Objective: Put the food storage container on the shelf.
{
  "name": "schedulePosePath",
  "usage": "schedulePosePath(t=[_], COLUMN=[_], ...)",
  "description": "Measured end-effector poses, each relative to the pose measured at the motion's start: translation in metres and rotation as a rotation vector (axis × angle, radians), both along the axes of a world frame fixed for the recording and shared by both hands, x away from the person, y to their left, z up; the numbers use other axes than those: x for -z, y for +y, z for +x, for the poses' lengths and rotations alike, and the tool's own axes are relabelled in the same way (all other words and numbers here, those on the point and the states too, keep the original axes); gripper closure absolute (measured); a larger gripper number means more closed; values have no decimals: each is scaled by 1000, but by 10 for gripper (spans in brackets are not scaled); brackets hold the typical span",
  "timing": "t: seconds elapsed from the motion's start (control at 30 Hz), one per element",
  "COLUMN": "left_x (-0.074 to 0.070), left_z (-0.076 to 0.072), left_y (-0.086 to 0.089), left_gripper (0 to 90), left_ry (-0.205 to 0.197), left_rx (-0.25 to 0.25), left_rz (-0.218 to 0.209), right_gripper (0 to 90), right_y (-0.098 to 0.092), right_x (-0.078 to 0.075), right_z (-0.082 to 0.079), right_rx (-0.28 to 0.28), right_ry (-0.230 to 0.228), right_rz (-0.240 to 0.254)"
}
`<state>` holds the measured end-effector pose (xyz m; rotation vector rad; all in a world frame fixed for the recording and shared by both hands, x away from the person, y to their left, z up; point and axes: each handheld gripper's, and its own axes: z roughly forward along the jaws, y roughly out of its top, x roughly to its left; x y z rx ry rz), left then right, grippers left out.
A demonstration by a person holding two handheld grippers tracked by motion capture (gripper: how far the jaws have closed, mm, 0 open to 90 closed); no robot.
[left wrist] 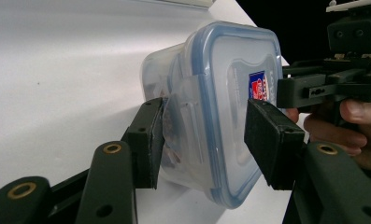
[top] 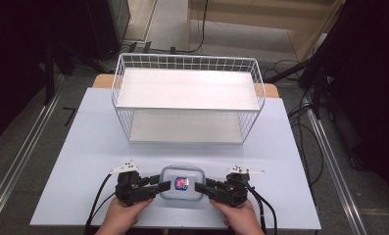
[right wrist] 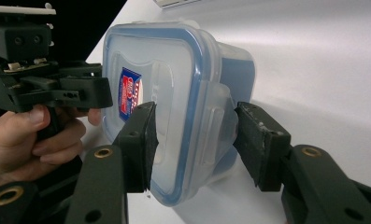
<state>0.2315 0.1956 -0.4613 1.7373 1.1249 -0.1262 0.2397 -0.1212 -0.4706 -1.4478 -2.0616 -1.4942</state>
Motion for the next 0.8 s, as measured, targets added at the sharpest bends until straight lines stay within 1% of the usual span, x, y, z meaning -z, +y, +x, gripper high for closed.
schedulePosePath(t=[0.03,0.07,0.1,0.13,0.2,0.27,0.33,0.4,0.53,0.63,0.67,0.7,0.73,0.8], left_x=[0,-1,-1,-2,-3,-3,-3,-4,-4,-4,-4,-4,-5,-7], left_z=[0,-1,-1,-3,-3,-4,-4,-4,-5,-5,-6,-6,-6,-8], left_y=[0,-1,-1,-3,-3,-3,-3,-3,-4,-4,-4,-4,-4,-4], left_gripper=[495,498,498,500,501,501,501,501,502,501,501,501,501,501], left_ry=[0,-22,-22,-41,-46,-49,-62,-65,-71,-78,-82,-87,-95,-118], left_rx=[0,-1,-1,-5,-5,-5,-4,-3,-7,-8,-10,-13,-11,-13], left_rz=[0,9,9,27,32,35,47,52,53,54,52,51,49,49], right_gripper=[509,515,515,519,520,521,521,521,520,520,520,520,520,520], right_y=[0,0,0,0,0,0,1,1,2,2,2,3,3,3], right_x=[0,-1,-1,-2,-2,-2,-3,-3,-4,-6,-6,-7,-8,-10], right_z=[0,0,0,0,0,0,0,-1,-1,-2,-2,-2,-3,-4], right_rx=[0,0,0,7,8,5,5,4,3,2,2,4,4,5], right_ry=[0,-14,-14,-17,-16,-36,-47,-57,-72,-99,-99,-104,-119,-135], right_rz=[0,-2,-2,-3,-1,-7,-14,-20,-24,-39,-39,-41,-44,-44])
